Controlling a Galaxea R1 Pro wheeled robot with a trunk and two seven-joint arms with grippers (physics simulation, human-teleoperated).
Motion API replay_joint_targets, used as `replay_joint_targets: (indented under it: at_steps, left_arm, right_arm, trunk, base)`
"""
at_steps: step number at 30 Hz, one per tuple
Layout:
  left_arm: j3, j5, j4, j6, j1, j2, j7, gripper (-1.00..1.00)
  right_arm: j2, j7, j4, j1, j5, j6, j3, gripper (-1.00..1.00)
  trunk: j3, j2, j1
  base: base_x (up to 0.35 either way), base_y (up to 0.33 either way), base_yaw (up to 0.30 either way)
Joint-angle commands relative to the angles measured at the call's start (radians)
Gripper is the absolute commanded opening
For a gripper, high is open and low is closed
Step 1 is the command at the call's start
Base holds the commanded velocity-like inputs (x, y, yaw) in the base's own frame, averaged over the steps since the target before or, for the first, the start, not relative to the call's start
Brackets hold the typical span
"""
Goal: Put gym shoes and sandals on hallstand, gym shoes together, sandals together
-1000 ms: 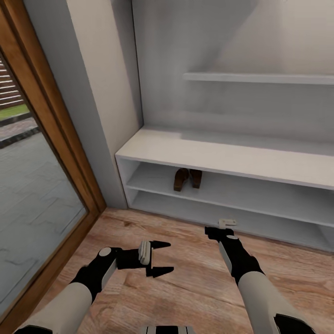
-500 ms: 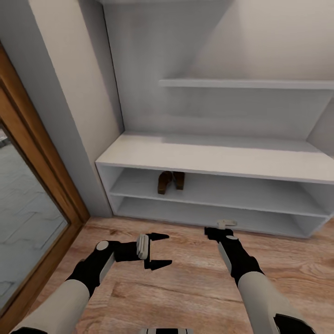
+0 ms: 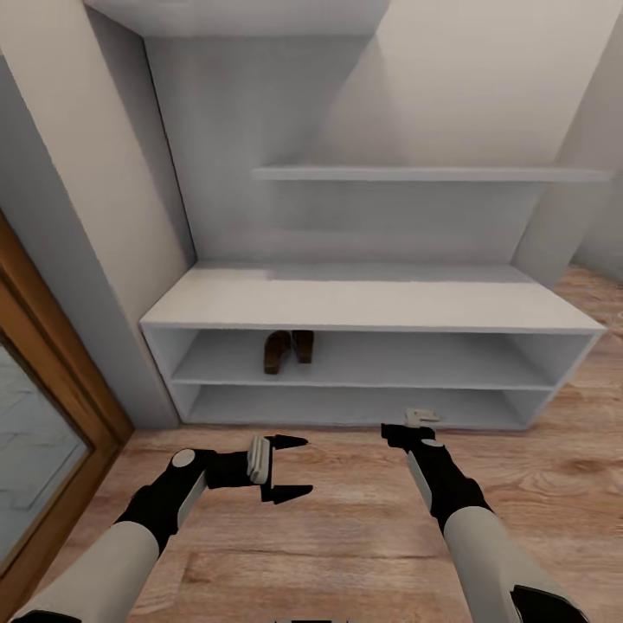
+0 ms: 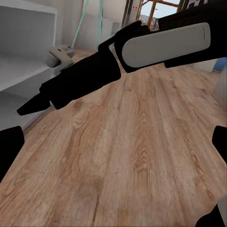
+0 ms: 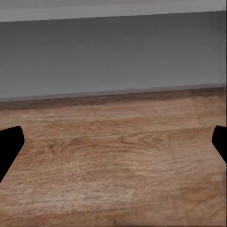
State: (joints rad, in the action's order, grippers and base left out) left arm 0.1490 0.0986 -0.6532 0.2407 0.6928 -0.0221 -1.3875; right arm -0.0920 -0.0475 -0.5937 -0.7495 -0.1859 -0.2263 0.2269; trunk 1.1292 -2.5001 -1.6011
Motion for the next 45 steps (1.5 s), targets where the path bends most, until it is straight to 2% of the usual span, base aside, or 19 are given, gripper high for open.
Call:
replay_joint_targets:
  at_steps: [1,14,32,45]
  left_arm:
    - [0.006,0.009,0.001,0.006,0.001,-0.003,0.001,1.00]
    - [0.006,0.010,0.001,0.006,0.001,-0.006,0.004,1.00]
    - [0.006,0.010,0.001,0.006,0.001,-0.006,0.004,1.00]
    - [0.007,0.010,0.001,0.006,0.001,-0.004,0.004,1.00]
  right_arm:
    - [-0.002,0.001,-0.001,-0.001,-0.010,-0.005,0.005,1.00]
    - [-0.001,0.001,-0.001,-0.001,-0.010,-0.005,0.006,1.00]
    - [-0.001,0.001,-0.001,-0.001,-0.010,-0.005,0.006,1.00]
    - [-0.001,0.001,-0.002,-0.001,-0.010,-0.005,0.006,1.00]
  trunk:
    - [0.000,0.000,0.000]
    - [-0.012,0.000,0.000]
    - [-0.028,0.000,0.000]
    - [-0.029,0.000,0.000]
  base:
    - [0.000,0.000,-0.251]
    - [0.000,-0.021,-0.251]
    - [0.000,-0.265,-0.246]
    - [0.000,-0.193,-0.097]
